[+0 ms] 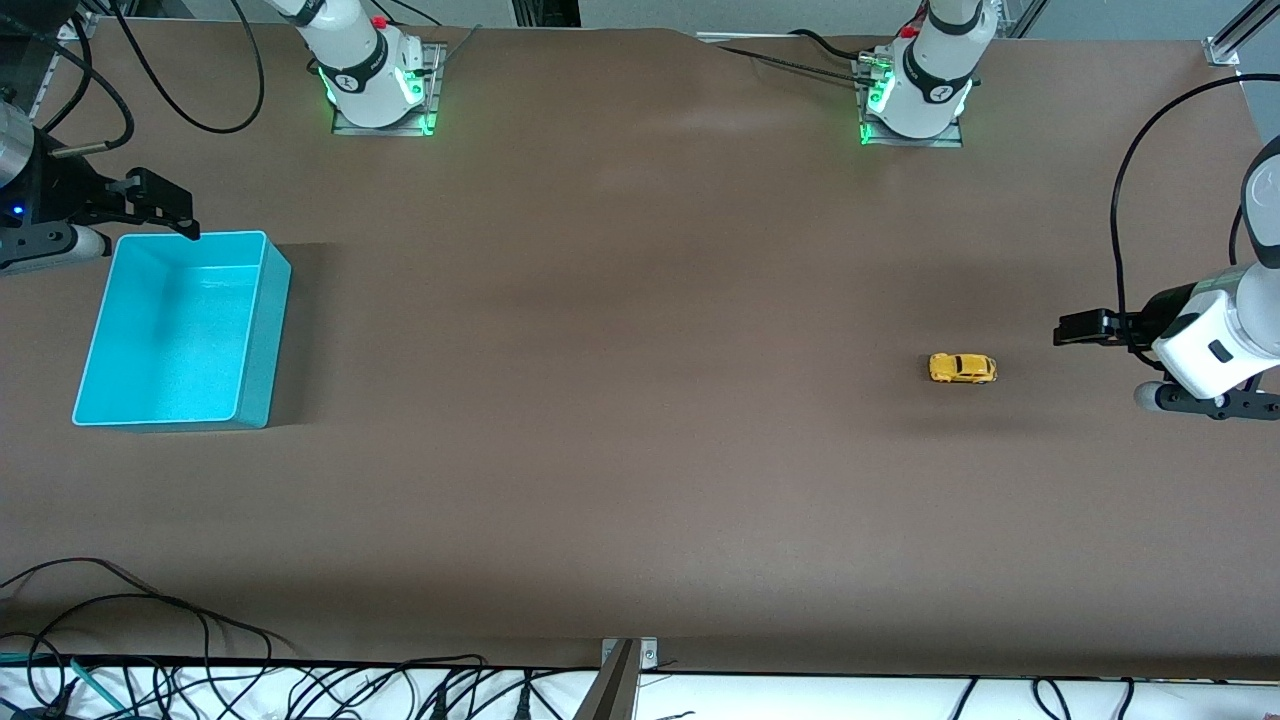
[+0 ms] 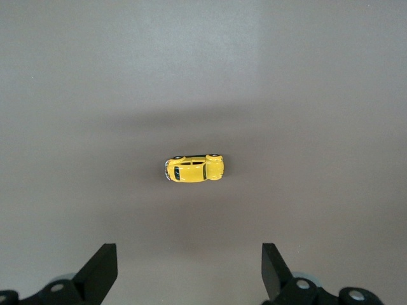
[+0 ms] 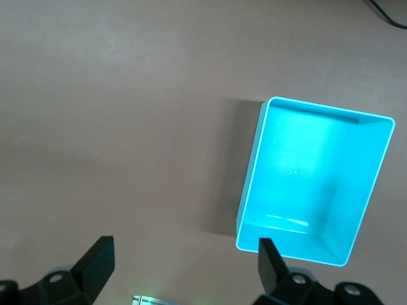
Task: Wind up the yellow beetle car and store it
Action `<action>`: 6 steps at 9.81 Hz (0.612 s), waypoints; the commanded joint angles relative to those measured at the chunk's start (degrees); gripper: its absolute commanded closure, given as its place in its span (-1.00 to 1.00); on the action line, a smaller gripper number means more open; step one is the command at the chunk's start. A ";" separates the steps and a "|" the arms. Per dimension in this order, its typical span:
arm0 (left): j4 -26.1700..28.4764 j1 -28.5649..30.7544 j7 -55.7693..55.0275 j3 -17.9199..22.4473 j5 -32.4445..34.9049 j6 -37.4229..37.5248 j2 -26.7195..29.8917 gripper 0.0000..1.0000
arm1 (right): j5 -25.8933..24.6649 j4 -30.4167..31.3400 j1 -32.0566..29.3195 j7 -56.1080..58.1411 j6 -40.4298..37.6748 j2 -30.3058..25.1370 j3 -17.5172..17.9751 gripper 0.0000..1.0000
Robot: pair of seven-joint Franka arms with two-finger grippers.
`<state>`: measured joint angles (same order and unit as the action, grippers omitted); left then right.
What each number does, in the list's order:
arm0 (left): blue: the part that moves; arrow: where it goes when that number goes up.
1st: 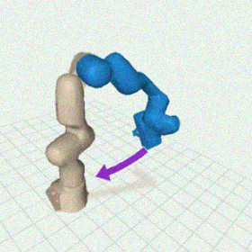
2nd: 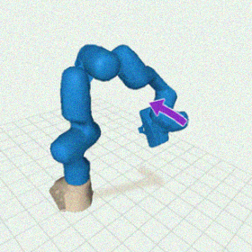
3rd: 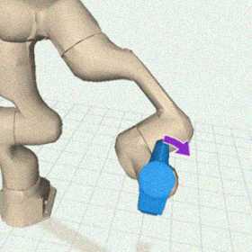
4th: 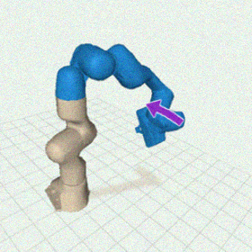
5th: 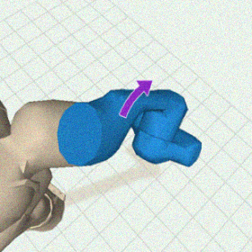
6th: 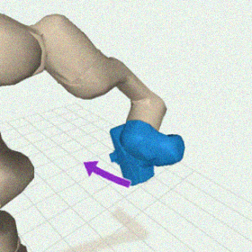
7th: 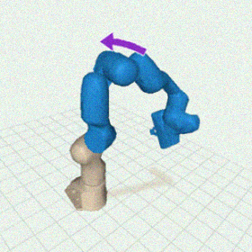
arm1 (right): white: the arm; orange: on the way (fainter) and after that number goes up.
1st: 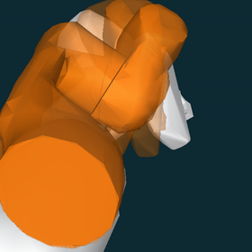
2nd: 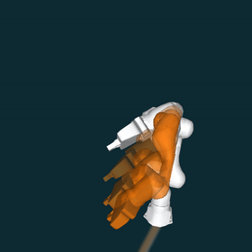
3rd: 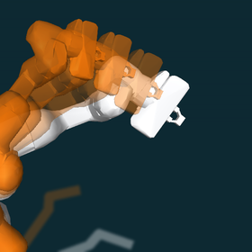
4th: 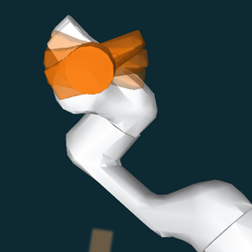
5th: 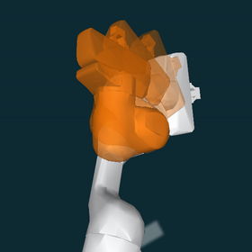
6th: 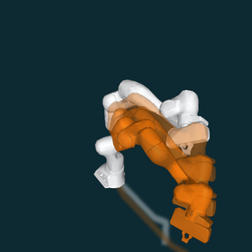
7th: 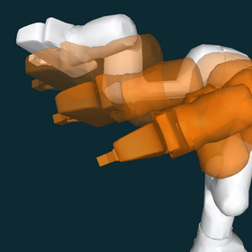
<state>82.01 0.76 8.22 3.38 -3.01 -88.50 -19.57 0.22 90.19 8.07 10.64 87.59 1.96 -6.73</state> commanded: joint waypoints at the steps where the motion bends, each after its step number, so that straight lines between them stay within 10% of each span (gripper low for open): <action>1: 0.43 -0.06 1.27 -0.04 0.82 -0.45 0.23 -1.00 | 1.09 -1.16 -0.34 0.96 -1.02 0.41 0.13 -1.00; 6: 2.18 -0.06 -4.69 -0.04 0.47 -0.45 0.23 -1.00 | 0.57 -1.33 -0.34 1.49 -0.76 0.41 0.13 -1.00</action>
<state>83.01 0.76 6.02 3.39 -3.01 -88.50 -19.79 0.23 90.19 8.07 11.25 87.57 1.96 -6.73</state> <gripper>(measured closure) 0.000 0.000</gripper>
